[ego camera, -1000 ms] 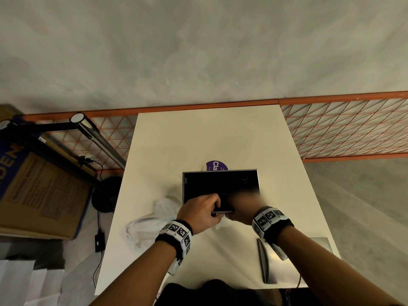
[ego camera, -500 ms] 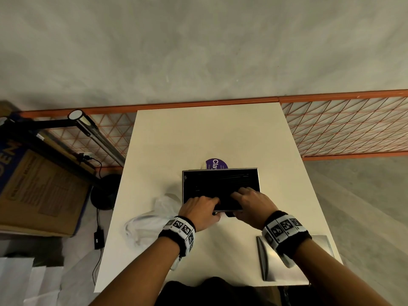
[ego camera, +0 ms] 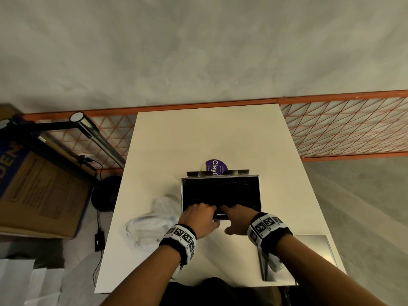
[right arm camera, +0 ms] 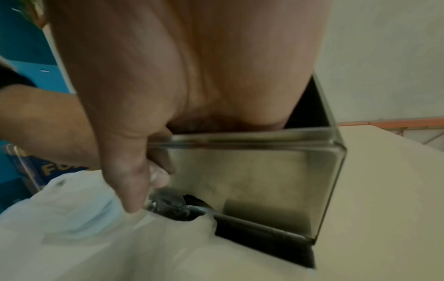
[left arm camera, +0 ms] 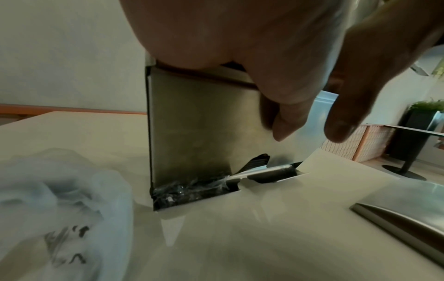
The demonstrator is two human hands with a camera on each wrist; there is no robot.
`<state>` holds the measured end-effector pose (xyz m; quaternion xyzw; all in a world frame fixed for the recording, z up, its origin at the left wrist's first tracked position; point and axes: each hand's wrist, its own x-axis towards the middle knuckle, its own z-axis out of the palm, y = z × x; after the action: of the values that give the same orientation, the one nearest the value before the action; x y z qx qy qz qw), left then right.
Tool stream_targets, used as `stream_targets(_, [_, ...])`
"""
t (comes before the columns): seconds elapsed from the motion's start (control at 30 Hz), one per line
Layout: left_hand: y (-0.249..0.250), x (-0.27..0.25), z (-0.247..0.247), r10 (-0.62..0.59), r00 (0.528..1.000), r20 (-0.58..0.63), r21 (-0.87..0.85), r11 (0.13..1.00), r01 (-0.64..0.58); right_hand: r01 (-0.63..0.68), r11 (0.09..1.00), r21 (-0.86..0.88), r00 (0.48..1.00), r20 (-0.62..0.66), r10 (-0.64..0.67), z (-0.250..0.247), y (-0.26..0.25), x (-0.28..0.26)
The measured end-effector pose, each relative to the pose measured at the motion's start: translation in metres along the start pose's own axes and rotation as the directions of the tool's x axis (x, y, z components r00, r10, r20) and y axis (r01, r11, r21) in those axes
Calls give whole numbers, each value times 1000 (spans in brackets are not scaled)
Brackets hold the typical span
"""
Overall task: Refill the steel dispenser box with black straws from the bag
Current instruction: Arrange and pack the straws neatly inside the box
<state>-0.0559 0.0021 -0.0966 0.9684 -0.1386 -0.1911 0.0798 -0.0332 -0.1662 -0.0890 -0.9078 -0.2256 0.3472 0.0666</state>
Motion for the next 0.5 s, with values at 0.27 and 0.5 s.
stream_targets(0.27, [1,3,0,-33,999,-8,-78,996,32,26,1000,-5,994,-107,-26,5,-2,-6])
stream_targets(0.5, [0,5,-3,-66,996,66,-110,991,73,-6,999,-39,1000,-10,5,-3,-15,9])
